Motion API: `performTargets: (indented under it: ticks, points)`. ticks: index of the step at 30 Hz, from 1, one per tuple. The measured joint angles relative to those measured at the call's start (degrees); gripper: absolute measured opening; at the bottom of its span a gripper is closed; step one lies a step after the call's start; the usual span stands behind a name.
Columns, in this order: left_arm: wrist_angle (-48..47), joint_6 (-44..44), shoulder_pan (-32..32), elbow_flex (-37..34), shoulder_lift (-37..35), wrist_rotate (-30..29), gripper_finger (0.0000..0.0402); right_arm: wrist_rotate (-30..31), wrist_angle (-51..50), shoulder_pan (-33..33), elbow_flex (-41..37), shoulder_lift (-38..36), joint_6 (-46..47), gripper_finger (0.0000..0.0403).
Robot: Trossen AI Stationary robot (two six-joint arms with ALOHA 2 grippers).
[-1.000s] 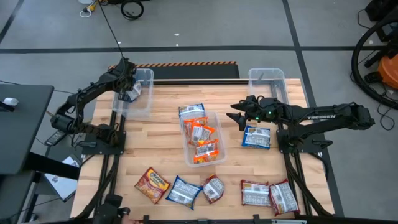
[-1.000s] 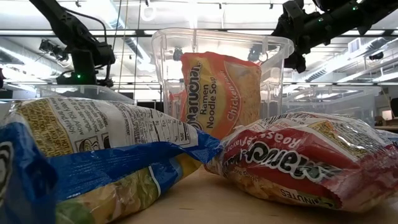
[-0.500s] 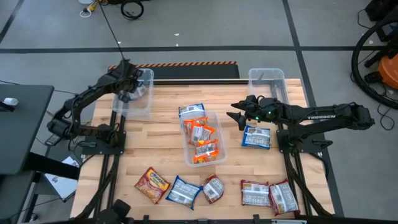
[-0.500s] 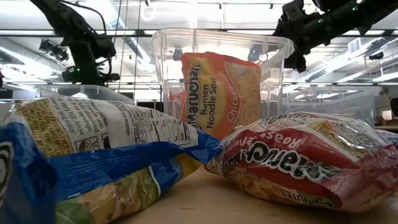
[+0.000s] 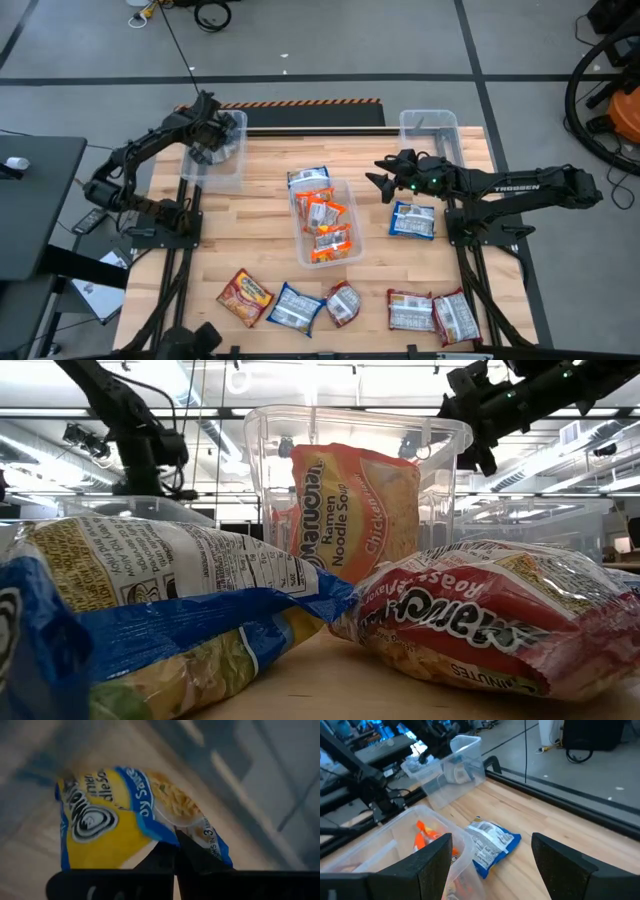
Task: Sort Maruchan noodles
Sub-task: Put the blue noodle pack into the left transparent bin
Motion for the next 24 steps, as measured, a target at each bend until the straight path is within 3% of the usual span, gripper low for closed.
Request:
performTargets:
  ticks: [10, 15, 24]
  points:
    - [-7.11, 15.69, 0.11, 6.05, 0.15, 3.23, 0.0002, 1.28, 0.0, 0.0, 0.0, -0.01, 6.26, 0.0277]
    - [-4.72, 14.33, -1.77, 5.81, 3.37, -2.14, 0.0004, 3.13, 0.08, 0.04, 0.0, 0.17, 6.81, 0.0277]
    - [0.38, 10.63, -0.58, 5.75, 7.88, -5.28, 0.0017, 3.17, 0.72, 0.62, 0.0, 0.2, 11.29, 0.0277]
